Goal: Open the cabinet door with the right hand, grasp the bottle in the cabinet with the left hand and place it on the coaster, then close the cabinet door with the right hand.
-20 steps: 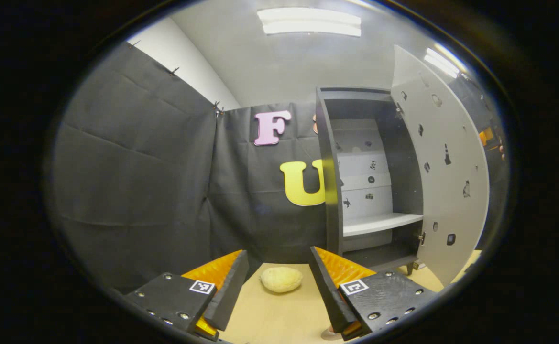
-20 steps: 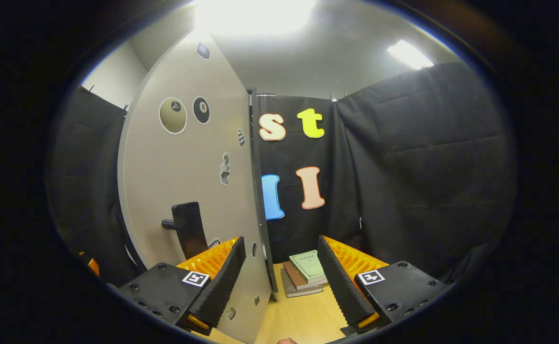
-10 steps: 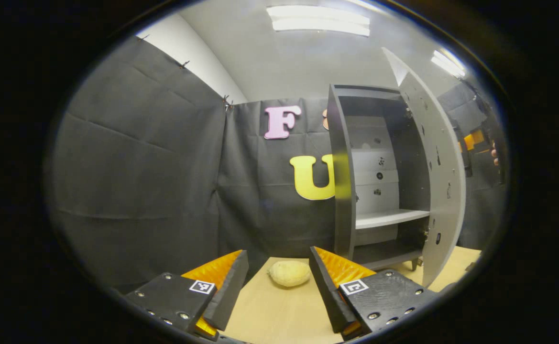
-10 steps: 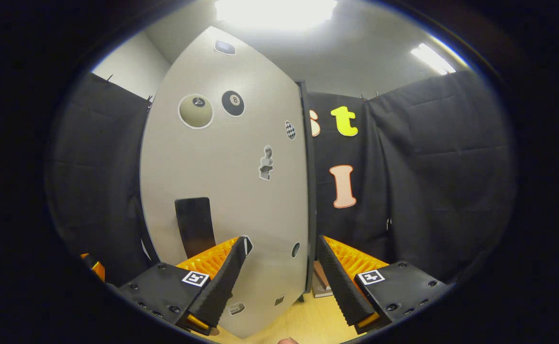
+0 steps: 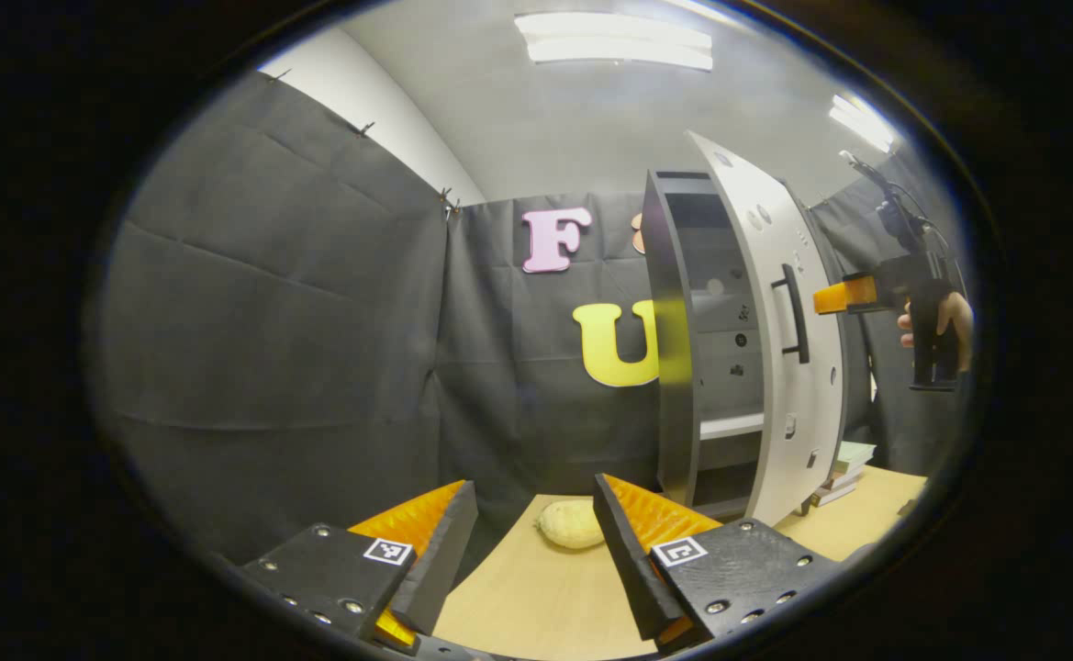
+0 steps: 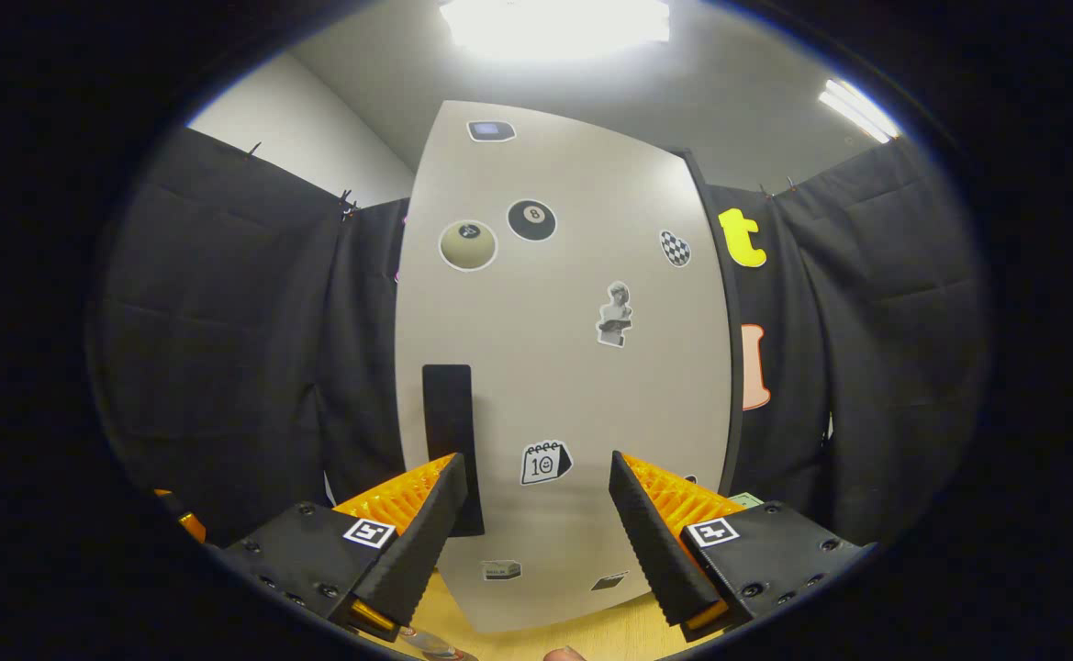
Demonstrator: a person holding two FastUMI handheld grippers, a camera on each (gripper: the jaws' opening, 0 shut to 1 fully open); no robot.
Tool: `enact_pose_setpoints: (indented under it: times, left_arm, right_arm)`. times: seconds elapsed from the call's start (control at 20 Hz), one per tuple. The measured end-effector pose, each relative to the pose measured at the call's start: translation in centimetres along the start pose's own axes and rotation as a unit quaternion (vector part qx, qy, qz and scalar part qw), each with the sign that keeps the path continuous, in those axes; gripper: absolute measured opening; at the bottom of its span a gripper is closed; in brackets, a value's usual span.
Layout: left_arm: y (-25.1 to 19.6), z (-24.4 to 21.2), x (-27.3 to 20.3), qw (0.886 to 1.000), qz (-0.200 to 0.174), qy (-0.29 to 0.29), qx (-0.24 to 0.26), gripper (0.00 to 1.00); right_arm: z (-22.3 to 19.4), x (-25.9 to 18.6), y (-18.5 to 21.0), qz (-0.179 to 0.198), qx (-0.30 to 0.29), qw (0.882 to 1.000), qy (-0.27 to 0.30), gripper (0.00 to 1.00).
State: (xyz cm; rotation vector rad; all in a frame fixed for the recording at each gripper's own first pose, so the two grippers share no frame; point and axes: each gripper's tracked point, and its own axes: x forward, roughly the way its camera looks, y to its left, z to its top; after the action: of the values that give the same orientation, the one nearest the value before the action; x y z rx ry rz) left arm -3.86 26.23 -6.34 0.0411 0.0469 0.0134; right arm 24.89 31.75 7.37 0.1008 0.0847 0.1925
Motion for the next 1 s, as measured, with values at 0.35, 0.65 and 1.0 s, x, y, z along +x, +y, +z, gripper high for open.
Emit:
enact_pose_setpoints:
  times: [0.35, 0.65, 1.0]
  left_arm:
    - [-5.1, 3.1, 0.5, 1.0, -0.018, -0.011, 0.006, 0.77]
    - [-11.3, 5.5, 1.1, 0.999, -0.046, -0.021, 0.001, 0.77]
    - [-17.0, 7.7, 0.9, 0.997, -0.07, -0.032, -0.001, 0.77]
  right_arm:
    - [1.2, -4.7, -4.0, -0.001, -0.042, 0.999, -0.018, 0.99]
    - [1.5, -9.8, -9.7, -0.019, -0.039, 0.999, -0.021, 0.98]
    - [0.8, -13.5, -14.8, -0.042, -0.024, 0.999, -0.017, 0.99]
